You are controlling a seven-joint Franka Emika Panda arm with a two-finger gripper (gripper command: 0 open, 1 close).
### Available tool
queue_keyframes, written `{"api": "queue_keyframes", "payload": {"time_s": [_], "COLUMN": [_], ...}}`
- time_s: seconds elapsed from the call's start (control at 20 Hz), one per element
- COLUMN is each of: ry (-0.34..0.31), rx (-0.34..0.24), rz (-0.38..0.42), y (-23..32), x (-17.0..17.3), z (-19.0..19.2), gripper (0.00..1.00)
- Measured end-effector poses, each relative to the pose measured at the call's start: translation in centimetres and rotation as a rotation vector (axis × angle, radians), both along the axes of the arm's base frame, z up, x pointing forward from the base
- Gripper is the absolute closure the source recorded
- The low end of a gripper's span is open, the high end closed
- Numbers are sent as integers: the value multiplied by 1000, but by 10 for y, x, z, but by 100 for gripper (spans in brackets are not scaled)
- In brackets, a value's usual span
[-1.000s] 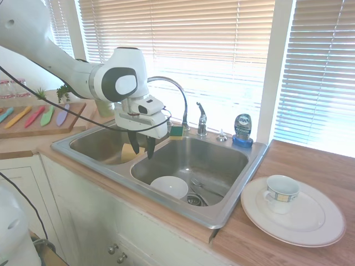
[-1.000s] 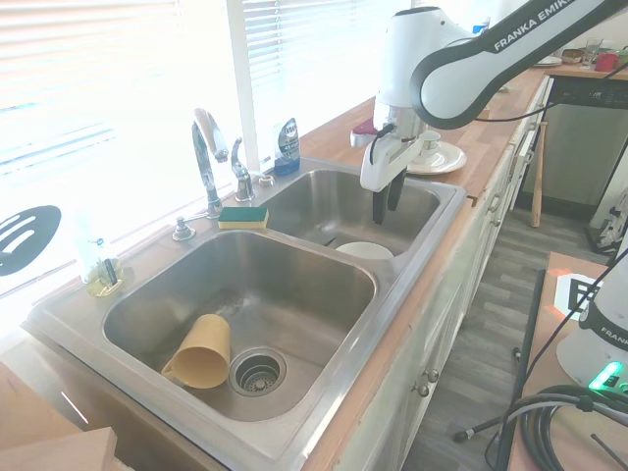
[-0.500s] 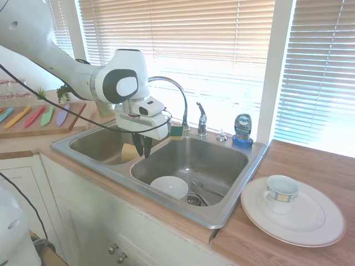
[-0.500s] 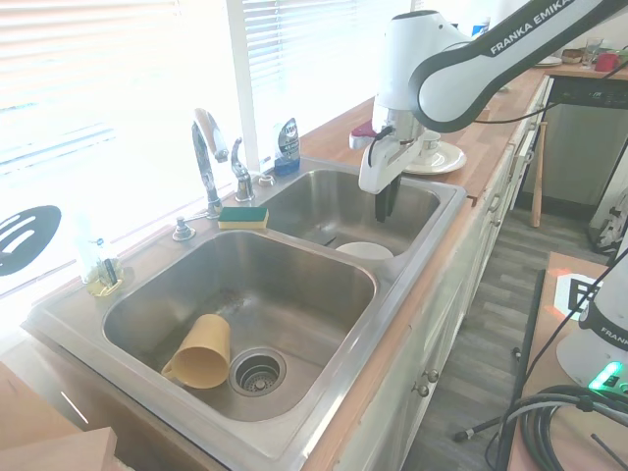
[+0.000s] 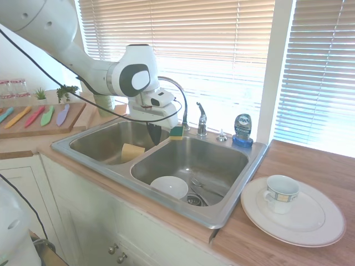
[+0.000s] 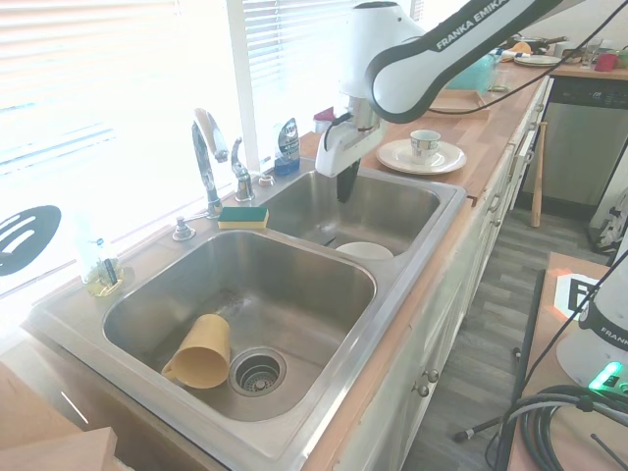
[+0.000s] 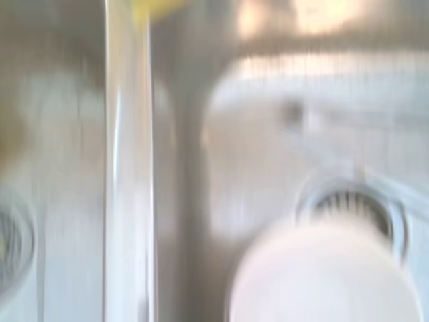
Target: Turn off the faucet
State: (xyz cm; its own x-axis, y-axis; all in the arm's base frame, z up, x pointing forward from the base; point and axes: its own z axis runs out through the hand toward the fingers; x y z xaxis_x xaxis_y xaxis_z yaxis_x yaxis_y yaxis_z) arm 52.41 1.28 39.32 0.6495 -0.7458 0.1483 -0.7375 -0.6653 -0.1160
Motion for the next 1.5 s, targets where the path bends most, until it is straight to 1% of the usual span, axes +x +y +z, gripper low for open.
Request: {"api": "queue_keyframes", "payload": {"time_s": [0.15,0.2,0.4,0.45,0.6,0.75,0.95,1.15,1.35,1.5], "ry": [-67,-102,-285,-314,-368,-411,-430,-435,-416,-384], "rx": [-29,-35,-40,-35,-37,-46,-65,-80,-70,-68], "rz": [-5,-1,-8,-12,-10,-2,-11,-28,-44,-51], "y": [3,4,6,6,8,14,12,2,-4,-7], "x": [50,65,116,125,147,167,191,210,216,217], "z": [12,16,29,29,34,51,65,62,51,40], "gripper": [100,100,100,100,100,100,100,100,100,100]}}
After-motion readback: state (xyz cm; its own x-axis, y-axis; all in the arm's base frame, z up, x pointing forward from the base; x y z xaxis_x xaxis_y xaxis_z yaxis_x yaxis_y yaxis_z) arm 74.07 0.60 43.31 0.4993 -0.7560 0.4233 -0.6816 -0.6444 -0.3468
